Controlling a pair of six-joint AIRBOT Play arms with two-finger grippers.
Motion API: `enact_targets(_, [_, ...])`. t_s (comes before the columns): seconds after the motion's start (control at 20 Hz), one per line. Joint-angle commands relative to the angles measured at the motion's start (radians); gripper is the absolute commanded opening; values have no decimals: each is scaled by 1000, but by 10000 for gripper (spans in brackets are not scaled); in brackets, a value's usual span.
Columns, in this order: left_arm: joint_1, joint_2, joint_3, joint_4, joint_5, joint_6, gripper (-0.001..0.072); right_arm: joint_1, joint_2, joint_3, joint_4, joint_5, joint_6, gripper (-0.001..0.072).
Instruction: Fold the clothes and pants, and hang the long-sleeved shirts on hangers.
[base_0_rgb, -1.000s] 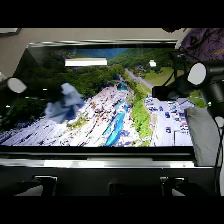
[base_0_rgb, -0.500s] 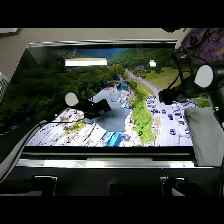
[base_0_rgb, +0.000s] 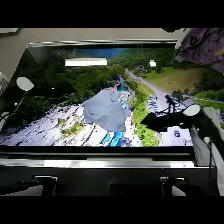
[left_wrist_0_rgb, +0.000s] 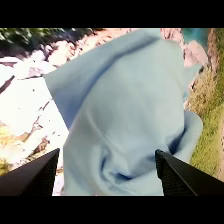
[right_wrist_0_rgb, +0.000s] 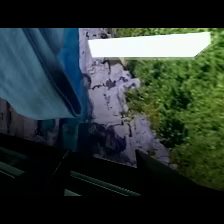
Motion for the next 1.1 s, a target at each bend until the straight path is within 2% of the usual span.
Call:
enact_targets(0.0, [77, 4, 1, -1, -6, 21, 720, 166, -48, -145, 243, -201, -67, 478])
enact_targets(0.2, [82, -2, 1, 3, -10, 20, 720, 324, -153, -145, 351, -353, -114, 478])
enact_targets(0.35, [83, -2, 1, 3, -10, 20, 720, 344, -182, -142, 447, -410, -180, 471])
enact_targets(0.5, [91, -8, 1, 3, -10, 20, 720, 344, -183, -141, 457, -467, -188, 463])
enact_targets(0.65, [95, -38, 1, 2, -13, 20, 720, 343, -184, -141, 457, -486, -189, 256])
enact_targets(0.7, [95, -53, 1, 1, -21, 21, 720, 343, -184, -141, 457, -475, -196, 120])
enact_targets(0.75, [93, -73, 1, -7, -32, 32, 720, 343, -183, -141, 456, -463, -206, 39])
enact_targets(0.9, [83, -142, -1, -61, -31, 96, 720, 333, -147, -141, 439, -444, -207, 38])
enact_targets(1.05, [71, -220, -1, -116, -12, 133, 716, 333, -92, -141, 376, -444, -145, 37])
